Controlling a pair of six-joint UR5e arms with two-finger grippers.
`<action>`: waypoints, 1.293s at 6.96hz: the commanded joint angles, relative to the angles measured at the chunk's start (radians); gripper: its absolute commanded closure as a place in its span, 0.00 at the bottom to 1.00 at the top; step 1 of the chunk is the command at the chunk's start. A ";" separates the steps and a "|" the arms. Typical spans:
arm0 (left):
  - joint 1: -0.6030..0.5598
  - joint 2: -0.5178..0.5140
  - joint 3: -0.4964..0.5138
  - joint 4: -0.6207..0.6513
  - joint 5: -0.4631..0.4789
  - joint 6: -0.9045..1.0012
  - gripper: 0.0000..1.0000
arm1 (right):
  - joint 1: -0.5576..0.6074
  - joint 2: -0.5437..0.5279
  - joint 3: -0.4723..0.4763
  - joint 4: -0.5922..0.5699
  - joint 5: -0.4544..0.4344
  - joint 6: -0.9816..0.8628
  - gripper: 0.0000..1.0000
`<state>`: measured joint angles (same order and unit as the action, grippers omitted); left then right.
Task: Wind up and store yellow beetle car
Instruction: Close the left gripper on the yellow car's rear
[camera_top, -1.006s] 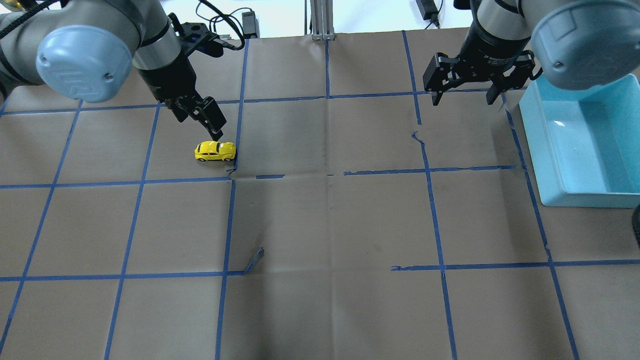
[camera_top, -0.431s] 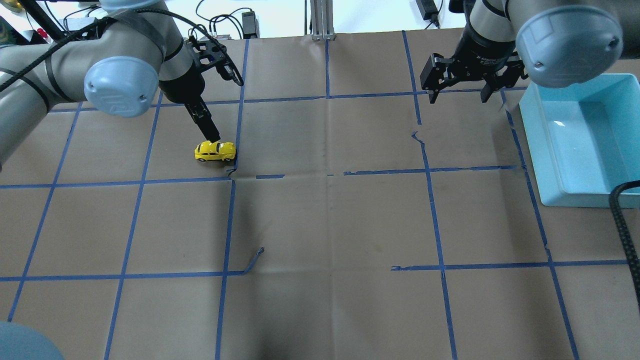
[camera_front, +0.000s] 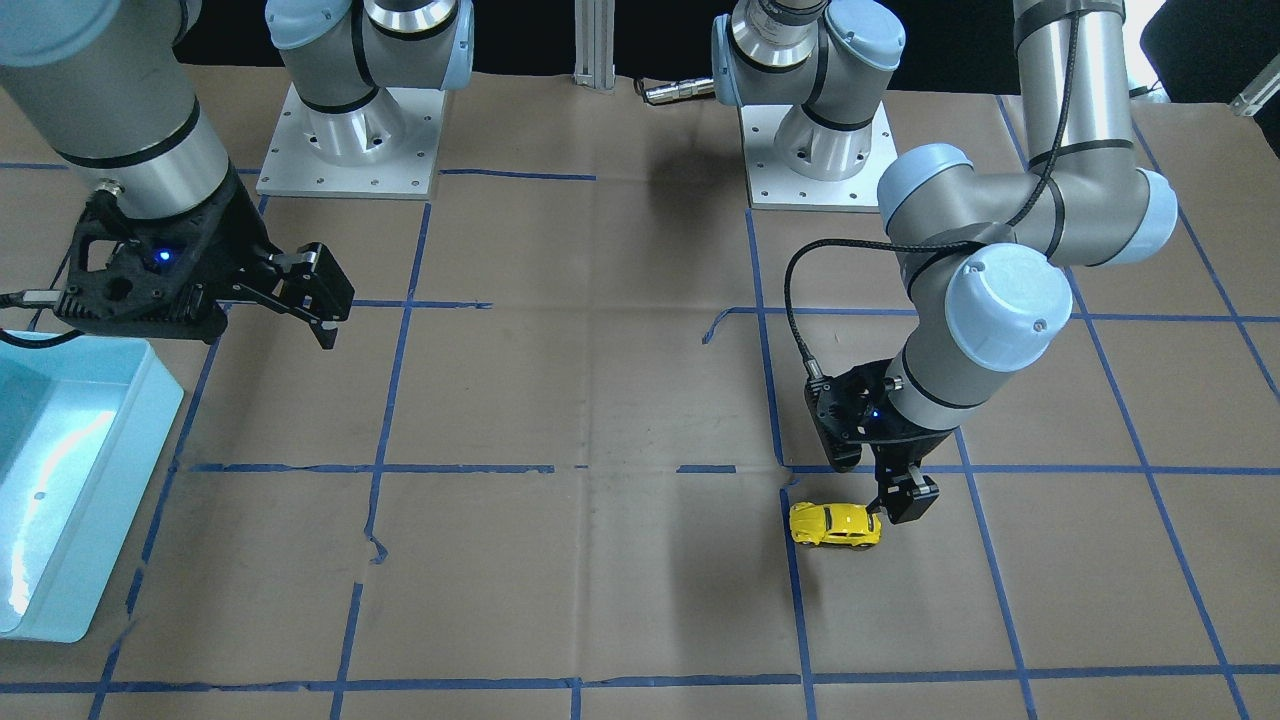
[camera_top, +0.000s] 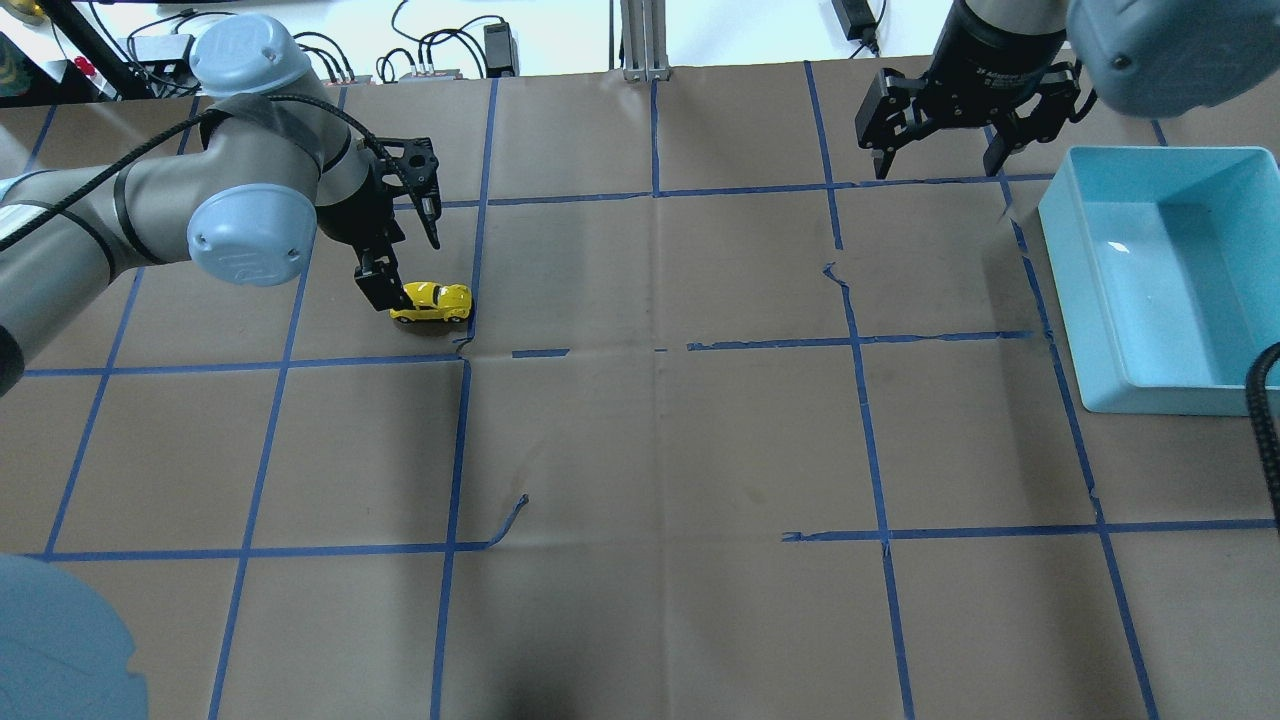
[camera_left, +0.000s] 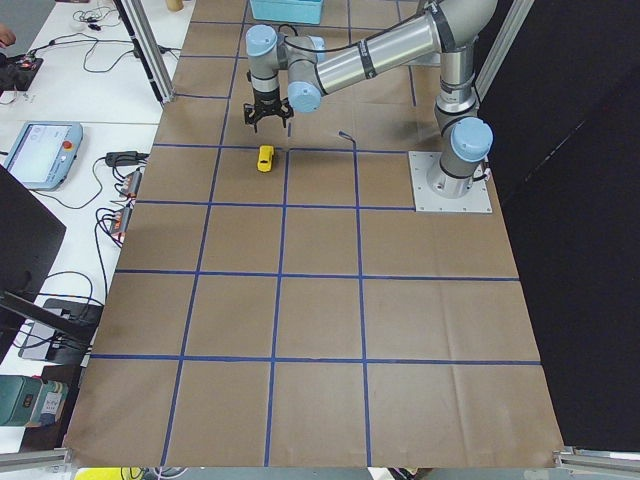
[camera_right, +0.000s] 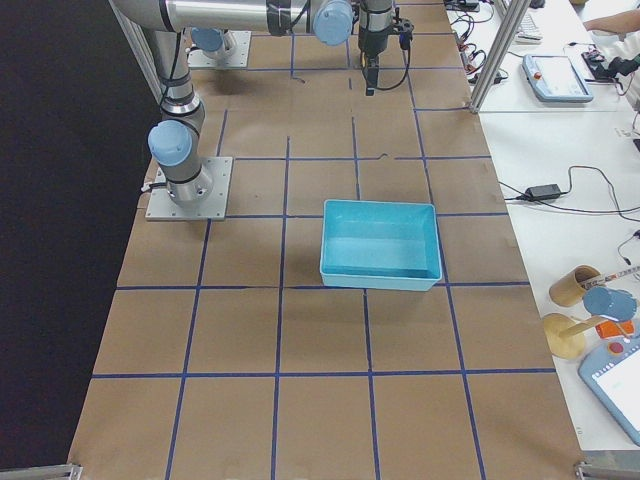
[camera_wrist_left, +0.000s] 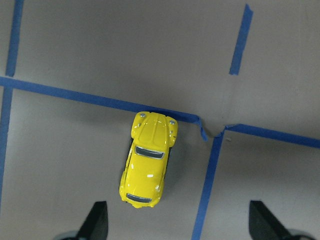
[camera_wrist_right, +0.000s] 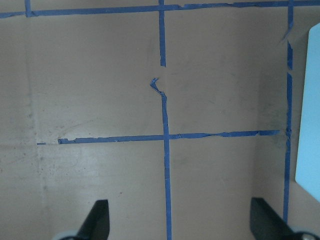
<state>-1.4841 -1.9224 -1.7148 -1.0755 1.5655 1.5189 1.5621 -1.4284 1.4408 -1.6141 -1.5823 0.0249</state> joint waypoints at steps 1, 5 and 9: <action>0.012 -0.046 -0.014 0.014 0.004 0.208 0.01 | 0.004 -0.001 -0.034 0.048 -0.004 0.010 0.00; 0.001 -0.135 0.010 0.074 0.004 0.214 0.01 | 0.004 -0.074 0.066 0.044 -0.001 0.018 0.00; 0.005 -0.147 -0.003 0.117 -0.005 0.207 0.01 | -0.031 -0.093 0.081 0.019 -0.005 0.001 0.00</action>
<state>-1.4808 -2.0638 -1.7169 -0.9673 1.5626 1.7249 1.5420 -1.5207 1.5256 -1.5992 -1.5848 0.0262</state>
